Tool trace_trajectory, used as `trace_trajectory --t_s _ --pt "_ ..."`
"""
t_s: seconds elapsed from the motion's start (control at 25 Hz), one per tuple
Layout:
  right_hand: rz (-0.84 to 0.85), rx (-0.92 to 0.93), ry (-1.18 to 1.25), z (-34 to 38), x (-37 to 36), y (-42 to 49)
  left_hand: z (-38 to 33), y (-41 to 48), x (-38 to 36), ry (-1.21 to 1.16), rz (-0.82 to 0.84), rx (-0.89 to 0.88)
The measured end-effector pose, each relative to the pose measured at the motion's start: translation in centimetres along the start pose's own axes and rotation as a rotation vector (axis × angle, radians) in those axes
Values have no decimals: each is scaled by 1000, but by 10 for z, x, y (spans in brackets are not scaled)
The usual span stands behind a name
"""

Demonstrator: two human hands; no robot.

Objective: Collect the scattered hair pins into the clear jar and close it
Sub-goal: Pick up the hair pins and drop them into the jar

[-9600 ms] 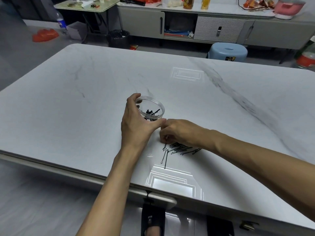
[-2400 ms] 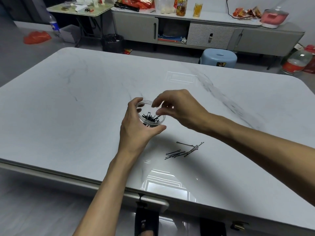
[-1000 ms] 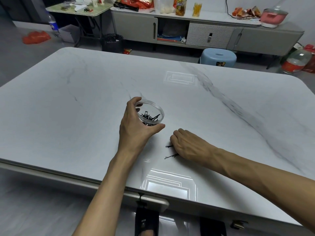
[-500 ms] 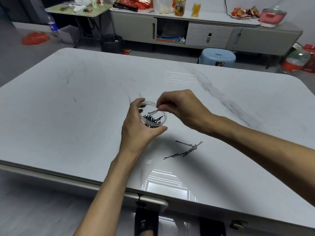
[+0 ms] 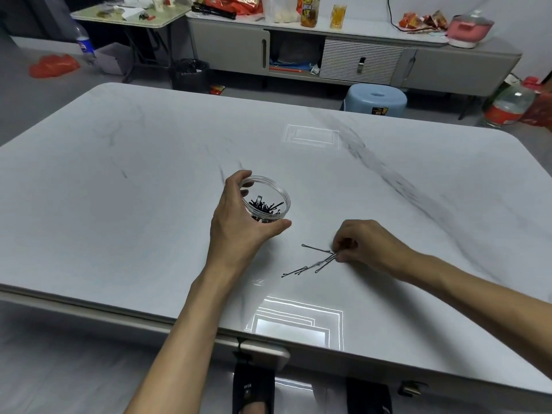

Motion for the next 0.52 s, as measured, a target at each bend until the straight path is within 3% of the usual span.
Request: trace_trajectory --t_s 0.36,0.52 --pt "-53 189 -233 5 -9 -6 -1 0 -6 28 15 -10" --pt "-189 81 -57 7 11 -6 0 0 -6 26 17 -7"
Point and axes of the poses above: each hand's wrist, its own y-axis towards the middle knuckle, its own x-axis out of the back of the hand, z = x × y, the point moved 3 cm from there along y, towards the middle knuckle, and after that the axes turned 13 degrees about -y, right-handed, at the moved point
